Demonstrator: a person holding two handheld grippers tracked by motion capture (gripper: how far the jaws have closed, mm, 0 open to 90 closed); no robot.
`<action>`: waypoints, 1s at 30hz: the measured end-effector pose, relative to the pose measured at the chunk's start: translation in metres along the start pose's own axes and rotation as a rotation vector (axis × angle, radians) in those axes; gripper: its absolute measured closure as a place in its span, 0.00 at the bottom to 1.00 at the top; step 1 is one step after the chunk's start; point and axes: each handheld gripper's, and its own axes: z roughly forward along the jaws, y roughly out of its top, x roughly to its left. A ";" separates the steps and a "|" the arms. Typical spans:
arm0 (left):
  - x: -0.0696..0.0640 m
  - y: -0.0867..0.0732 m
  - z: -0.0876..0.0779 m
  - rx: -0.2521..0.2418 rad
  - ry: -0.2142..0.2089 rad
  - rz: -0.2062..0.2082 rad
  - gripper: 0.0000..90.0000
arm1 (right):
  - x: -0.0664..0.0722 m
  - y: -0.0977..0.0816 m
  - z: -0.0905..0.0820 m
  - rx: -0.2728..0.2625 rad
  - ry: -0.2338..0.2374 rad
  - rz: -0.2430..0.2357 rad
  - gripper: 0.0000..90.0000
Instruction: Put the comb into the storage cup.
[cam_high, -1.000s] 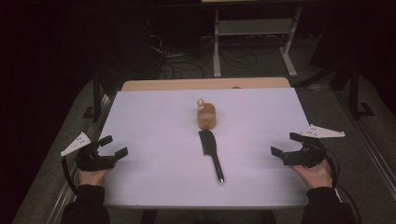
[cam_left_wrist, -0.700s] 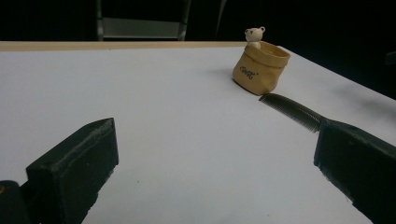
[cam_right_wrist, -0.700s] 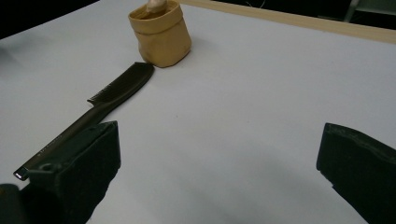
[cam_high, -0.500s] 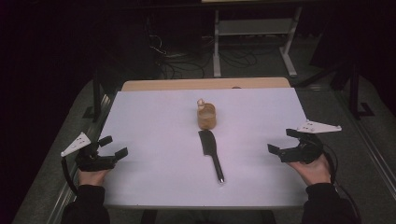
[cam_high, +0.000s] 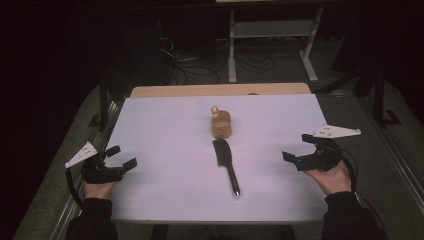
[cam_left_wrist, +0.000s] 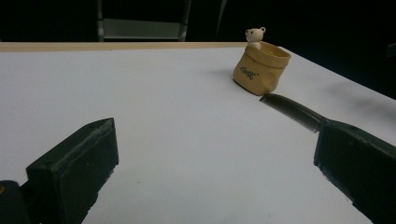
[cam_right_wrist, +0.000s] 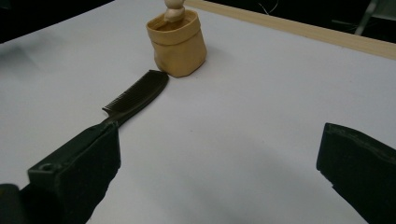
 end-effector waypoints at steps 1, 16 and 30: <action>0.000 0.000 0.000 0.000 0.000 0.000 0.00 | 0.001 0.001 0.001 0.002 0.002 -0.002 0.00; 0.000 0.000 0.000 0.003 -0.002 0.000 0.00 | 0.013 0.016 0.013 0.033 0.044 -0.051 0.00; 0.000 0.000 0.000 0.002 -0.004 0.000 0.00 | 0.026 0.027 0.028 0.054 0.081 -0.084 0.00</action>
